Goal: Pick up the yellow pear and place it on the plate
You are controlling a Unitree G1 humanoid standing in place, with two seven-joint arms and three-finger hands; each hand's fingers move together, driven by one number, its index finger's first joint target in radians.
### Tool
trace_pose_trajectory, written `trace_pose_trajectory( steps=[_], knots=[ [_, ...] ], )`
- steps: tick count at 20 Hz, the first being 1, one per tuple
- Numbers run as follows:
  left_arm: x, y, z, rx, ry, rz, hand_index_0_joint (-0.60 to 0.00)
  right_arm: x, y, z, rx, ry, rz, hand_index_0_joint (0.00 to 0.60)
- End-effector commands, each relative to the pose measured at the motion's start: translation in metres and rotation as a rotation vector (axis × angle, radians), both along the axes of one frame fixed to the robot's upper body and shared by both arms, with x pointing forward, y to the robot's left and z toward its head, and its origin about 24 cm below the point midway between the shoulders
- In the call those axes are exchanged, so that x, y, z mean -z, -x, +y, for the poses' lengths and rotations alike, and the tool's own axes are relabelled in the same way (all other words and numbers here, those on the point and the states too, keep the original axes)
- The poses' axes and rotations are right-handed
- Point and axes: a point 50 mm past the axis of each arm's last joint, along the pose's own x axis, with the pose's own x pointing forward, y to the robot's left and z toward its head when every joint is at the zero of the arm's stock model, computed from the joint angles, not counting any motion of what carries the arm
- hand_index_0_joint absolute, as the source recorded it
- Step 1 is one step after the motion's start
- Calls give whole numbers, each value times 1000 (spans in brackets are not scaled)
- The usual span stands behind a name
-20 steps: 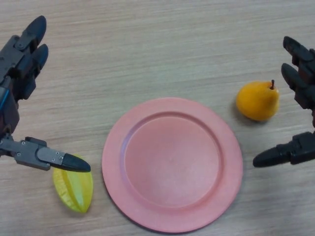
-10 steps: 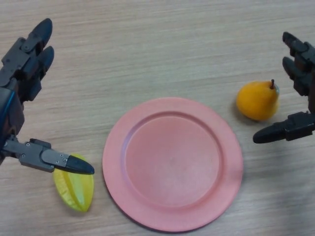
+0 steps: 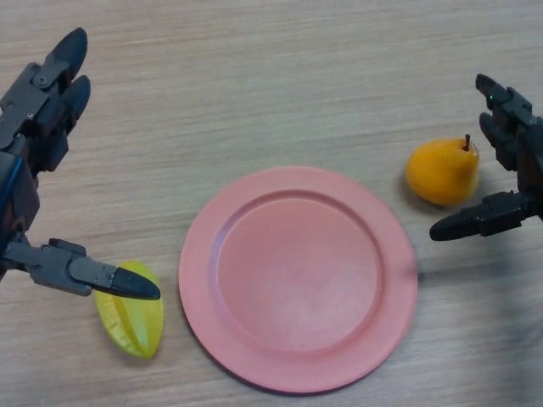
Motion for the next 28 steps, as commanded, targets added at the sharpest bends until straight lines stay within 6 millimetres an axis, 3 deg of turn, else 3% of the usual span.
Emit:
trace_pose_trajectory(
  steps=[1, 13, 15, 16, 18, 23, 28],
  knots=[
    [-33, 13, 9, -58, -56, -243, 0, -56, -10, -10, 10, 30, -299, 0],
    [-34, 24, 15, -67, -41, -223, 0, -36, -22, 11, 2, -26, -216, 0],
    [-35, 25, 16, -73, -36, -227, 0, -33, -22, 14, -1, -41, -201, 199],
    [-35, 25, 16, -75, -30, -226, 0, -33, -23, 14, 3, -55, -190, 349],
    [-34, 28, 17, -82, -24, -217, 0, -36, -25, 13, 35, -106, -191, 581],
    [-34, 28, 21, -103, -33, -200, 0, -43, -25, 1, 139, -203, -197, 600],
    [-36, 26, 21, -88, -8, -181, 0, -71, -20, -5, 171, -231, -317, 600]
  ],
)
